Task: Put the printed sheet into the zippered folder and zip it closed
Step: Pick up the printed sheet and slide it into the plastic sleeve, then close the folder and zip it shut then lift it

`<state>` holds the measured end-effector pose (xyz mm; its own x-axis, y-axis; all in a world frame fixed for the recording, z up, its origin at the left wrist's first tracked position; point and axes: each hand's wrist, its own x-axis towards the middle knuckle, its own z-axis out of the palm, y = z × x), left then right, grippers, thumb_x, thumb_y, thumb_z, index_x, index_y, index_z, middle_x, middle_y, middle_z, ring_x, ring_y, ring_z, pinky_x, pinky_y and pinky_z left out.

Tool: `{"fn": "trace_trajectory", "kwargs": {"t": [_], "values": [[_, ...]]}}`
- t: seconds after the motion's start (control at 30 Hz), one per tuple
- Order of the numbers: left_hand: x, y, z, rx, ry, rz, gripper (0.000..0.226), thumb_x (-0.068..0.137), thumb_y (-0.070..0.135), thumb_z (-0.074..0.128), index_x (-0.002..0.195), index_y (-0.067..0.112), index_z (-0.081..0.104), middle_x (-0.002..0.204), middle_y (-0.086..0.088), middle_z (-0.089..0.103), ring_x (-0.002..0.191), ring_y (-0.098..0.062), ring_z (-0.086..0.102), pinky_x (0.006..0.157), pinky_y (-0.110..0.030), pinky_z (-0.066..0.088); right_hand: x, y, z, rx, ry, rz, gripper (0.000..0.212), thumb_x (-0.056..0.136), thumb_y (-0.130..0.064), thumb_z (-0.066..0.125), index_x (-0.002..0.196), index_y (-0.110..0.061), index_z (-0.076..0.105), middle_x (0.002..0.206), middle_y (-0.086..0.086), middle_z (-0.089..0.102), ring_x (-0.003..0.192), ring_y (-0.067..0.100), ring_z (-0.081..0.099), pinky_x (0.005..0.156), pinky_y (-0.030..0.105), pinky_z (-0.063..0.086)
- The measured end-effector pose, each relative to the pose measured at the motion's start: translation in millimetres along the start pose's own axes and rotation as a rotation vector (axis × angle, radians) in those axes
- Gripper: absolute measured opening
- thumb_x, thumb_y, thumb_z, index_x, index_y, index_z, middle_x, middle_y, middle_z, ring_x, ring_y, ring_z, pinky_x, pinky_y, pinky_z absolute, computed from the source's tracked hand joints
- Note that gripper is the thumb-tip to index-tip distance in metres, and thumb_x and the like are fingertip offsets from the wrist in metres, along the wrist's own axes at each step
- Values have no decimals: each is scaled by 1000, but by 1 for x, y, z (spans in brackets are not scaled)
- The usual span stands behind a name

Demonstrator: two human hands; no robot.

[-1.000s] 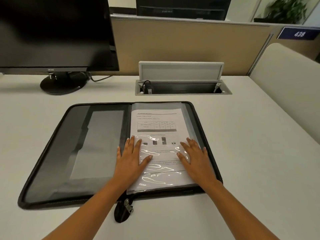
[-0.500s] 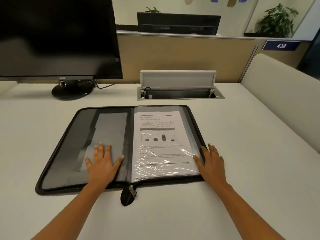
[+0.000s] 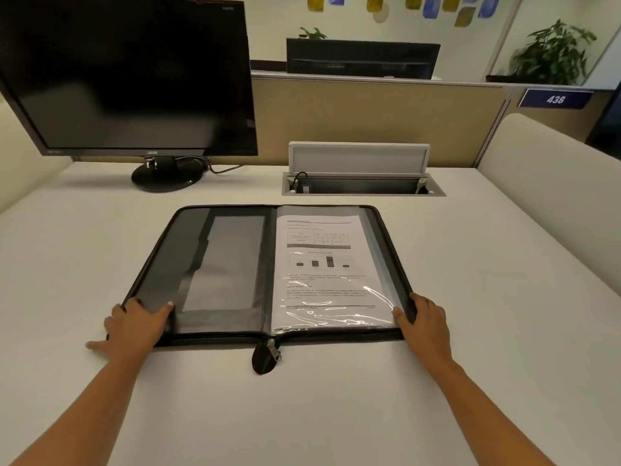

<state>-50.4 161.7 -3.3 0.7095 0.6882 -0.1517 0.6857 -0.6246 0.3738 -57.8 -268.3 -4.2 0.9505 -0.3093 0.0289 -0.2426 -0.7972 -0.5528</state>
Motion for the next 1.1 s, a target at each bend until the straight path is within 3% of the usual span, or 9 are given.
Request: {"fn": "trace_trajectory", "kwargs": {"t": [0.13, 0.2, 0.37, 0.6, 0.83, 0.9, 1.03, 1.1], "values": [[11, -2, -11, -203, -19, 17, 64, 81, 41, 63, 129, 3, 43, 131, -25, 46, 121, -45, 40, 101, -56, 33, -2, -3, -3, 53, -62, 15, 57, 87, -33, 56, 136, -10, 37, 139, 14, 44, 131, 31, 32, 104, 43, 35], [14, -1, -15, -309, -30, 24, 64, 81, 38, 64, 131, 4, 41, 131, -25, 48, 120, -44, 43, 99, -53, 38, -1, -4, -4, 61, -76, 13, 57, 87, -31, 57, 135, -9, 37, 139, 14, 44, 131, 31, 31, 104, 42, 35], [22, 4, -31, -434, -14, 20, 55, 82, 35, 64, 125, 5, 48, 130, -23, 50, 120, -41, 43, 100, -48, 37, 1, -9, -5, 82, -81, 24, 56, 86, -28, 60, 134, -7, 40, 139, 15, 45, 131, 33, 32, 105, 43, 34], [21, 34, -67, -420, 92, 78, 50, 82, 40, 61, 121, 10, 54, 128, -24, 49, 118, -43, 43, 99, -51, 37, 11, -16, -8, 111, -132, 15, 53, 87, -26, 59, 133, -7, 41, 140, 17, 44, 131, 33, 34, 107, 44, 34], [-9, 77, -119, -560, 227, 228, 45, 84, 41, 58, 114, 8, 58, 120, -19, 57, 112, -36, 51, 91, -47, 44, 22, -21, -22, 155, -269, 34, 51, 91, -29, 52, 135, -7, 38, 144, 16, 39, 131, 33, 37, 108, 41, 32], [-23, 91, -133, -657, 212, 293, 40, 85, 40, 58, 112, 10, 58, 114, -14, 59, 105, -30, 55, 86, -42, 48, 22, -30, -25, 164, -264, 14, 52, 91, -31, 51, 136, -7, 37, 144, 15, 38, 131, 32, 37, 108, 41, 32], [-61, 122, -149, -864, 144, 513, 29, 86, 33, 59, 104, 10, 61, 95, -5, 61, 82, -13, 56, 61, -16, 45, 11, -71, -34, 277, -208, -130, 50, 90, -34, 52, 133, -12, 41, 143, 11, 41, 130, 28, 39, 106, 39, 34], [-84, 136, -148, -959, 105, 601, 26, 87, 29, 59, 103, 9, 61, 95, -4, 61, 80, -10, 57, 61, -12, 47, 2, -96, -43, 338, -192, -242, 47, 89, -36, 52, 131, -16, 44, 142, 8, 42, 131, 24, 38, 105, 38, 34]]}}
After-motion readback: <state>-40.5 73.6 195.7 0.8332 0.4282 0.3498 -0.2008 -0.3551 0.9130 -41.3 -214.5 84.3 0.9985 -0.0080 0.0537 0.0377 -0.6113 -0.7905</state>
